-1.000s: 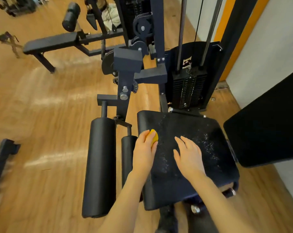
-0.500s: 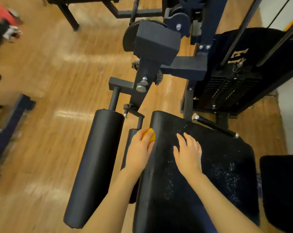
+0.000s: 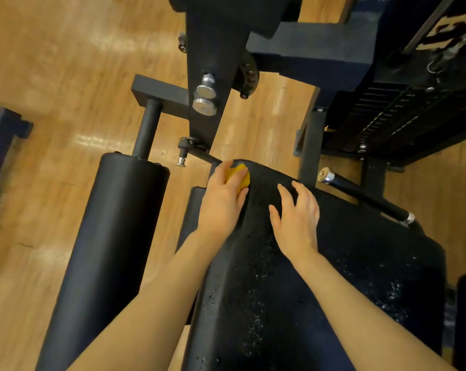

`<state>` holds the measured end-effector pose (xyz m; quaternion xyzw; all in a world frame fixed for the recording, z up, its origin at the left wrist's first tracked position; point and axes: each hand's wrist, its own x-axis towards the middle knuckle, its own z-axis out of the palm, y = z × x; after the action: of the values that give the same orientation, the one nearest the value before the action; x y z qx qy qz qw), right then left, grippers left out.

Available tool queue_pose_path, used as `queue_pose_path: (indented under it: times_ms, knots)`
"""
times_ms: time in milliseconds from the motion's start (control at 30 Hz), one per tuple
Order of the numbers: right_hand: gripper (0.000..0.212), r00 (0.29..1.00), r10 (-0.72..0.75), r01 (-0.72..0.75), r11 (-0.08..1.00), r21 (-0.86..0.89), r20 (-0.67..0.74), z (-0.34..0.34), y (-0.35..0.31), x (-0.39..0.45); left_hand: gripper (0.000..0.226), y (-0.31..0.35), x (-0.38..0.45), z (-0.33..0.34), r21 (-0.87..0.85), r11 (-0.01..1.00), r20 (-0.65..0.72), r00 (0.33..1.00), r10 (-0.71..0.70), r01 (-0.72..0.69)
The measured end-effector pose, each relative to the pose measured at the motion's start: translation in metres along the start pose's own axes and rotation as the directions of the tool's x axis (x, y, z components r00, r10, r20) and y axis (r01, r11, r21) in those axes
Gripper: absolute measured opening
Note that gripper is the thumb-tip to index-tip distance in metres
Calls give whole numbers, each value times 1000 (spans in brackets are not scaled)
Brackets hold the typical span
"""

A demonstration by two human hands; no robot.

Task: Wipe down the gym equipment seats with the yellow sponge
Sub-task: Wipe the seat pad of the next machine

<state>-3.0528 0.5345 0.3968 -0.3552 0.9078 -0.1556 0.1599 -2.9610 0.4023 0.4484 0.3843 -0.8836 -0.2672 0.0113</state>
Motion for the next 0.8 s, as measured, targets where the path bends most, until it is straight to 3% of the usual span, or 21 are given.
queue_pose_path:
  times_ms: [300,567,800]
  knots:
    - [47,989,-35,42,998,50,-147,28,13,-4,36,-13,14,46,23,999,-211,976,53,-49]
    - [49,984,-41,48,998,40,-173,32,13,-4,36,-11,7,53,-12,1000,-264,964,-13,11]
    - [47,979,-59,69,997,47,-194,36,17,-4,37,-20,-47,56,-24,1000,-250,968,-23,17]
